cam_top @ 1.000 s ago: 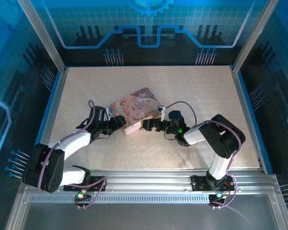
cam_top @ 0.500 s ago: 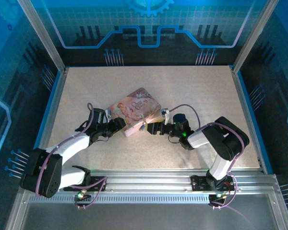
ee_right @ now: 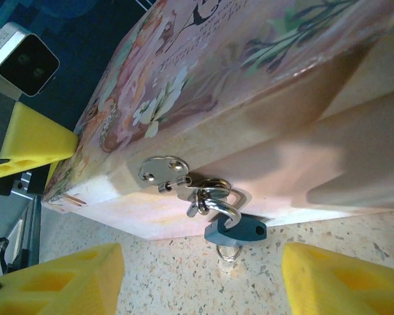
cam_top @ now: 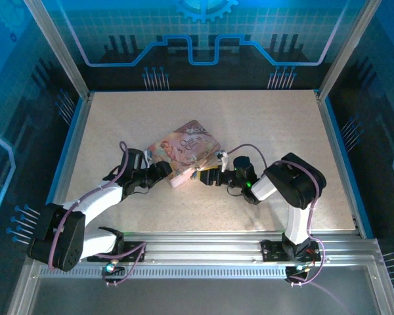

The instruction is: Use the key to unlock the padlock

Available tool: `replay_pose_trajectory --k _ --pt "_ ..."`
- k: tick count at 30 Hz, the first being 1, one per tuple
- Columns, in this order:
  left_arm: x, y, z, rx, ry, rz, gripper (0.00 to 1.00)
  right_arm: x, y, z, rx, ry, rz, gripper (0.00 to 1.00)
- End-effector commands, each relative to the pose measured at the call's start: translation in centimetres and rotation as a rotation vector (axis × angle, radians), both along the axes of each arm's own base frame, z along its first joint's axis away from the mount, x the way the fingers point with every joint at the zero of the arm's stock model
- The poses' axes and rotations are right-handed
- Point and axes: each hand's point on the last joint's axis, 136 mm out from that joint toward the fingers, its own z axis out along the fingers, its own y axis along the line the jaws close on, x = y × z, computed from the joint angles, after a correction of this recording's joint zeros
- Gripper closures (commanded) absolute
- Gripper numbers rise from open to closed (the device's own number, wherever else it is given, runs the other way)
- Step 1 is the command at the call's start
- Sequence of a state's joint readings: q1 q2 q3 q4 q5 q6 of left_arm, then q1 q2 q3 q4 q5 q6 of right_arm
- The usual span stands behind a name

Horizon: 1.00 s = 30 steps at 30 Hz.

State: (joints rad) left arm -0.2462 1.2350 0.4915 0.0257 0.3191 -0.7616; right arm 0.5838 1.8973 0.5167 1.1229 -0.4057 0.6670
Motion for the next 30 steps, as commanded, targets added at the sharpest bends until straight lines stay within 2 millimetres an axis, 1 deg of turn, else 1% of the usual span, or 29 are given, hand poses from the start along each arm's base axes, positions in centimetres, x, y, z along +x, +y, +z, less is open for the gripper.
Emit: replay_pose_trajectory --k 1,5,14,22,26,30 --pt "-3.2 0.8 -3.5 0.053 0.154 0.006 0.36 0.4 1.0 0.9 0.026 -0.063 0.039 0.39" --pt "-3.1 0.8 -3.5 0.054 0.153 0.007 0.36 0.8 1.4 0.5 0.03 -0.064 0.045 0.42" --pt "-3.2 0.9 -3.6 0.058 0.154 0.007 0.36 1.0 1.9 -0.1 0.054 -0.059 0.068 0.55" --pt "-3.1 0.9 -3.7 0.059 0.159 0.007 0.36 1.0 1.6 -0.8 0.039 -0.04 0.057 0.72" --pt "-3.0 0.8 -3.7 0.059 0.16 0.007 0.36 1.0 1.4 -1.2 0.032 -0.03 0.045 0.8" --pt "-3.0 0.8 -3.8 0.06 0.162 0.008 0.36 1.1 1.4 -1.2 0.034 -0.021 0.04 0.89"
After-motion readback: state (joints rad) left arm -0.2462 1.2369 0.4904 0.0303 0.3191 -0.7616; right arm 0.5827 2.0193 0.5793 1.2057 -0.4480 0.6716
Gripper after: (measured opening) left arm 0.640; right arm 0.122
